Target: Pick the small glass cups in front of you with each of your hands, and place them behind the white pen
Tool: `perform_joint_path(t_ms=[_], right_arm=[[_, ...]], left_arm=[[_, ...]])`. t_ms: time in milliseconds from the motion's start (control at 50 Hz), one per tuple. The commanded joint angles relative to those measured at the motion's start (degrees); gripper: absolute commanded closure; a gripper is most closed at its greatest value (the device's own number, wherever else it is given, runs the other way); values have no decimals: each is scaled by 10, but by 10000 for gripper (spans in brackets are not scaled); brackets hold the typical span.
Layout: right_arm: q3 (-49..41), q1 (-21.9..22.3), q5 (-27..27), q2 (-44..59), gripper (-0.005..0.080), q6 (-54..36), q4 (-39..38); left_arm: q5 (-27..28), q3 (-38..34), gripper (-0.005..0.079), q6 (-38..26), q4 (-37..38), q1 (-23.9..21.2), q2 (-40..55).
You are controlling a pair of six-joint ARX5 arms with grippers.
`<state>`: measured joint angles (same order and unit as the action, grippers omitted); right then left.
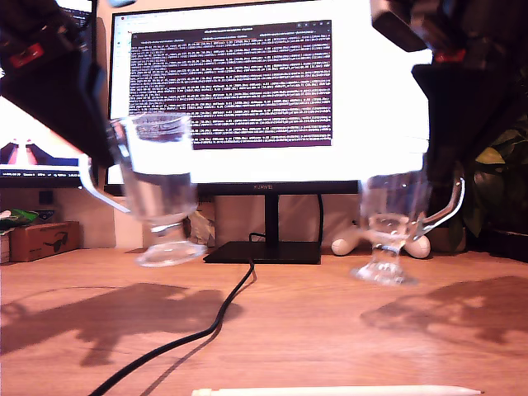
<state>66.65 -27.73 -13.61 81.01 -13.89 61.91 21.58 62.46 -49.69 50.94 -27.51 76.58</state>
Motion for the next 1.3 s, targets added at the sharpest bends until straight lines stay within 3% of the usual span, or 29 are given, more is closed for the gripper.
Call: perform_joint_path(t_ms=[0,380,860,1280], right_arm=[[6,-18,-10,-4,765,-14,6],[6,-79,-11,-4,765,-11,22],[5,-80,-17,0,765,-10,23],[1,-80,-24,23,765,-11,23]], left_arm=[[14,6,767,7,-9,-12,-2],[36,6,767,18,-13,-56,15],[43,6,767,31,-20,-108,45],[56,6,767,34,-30,-117,61]])
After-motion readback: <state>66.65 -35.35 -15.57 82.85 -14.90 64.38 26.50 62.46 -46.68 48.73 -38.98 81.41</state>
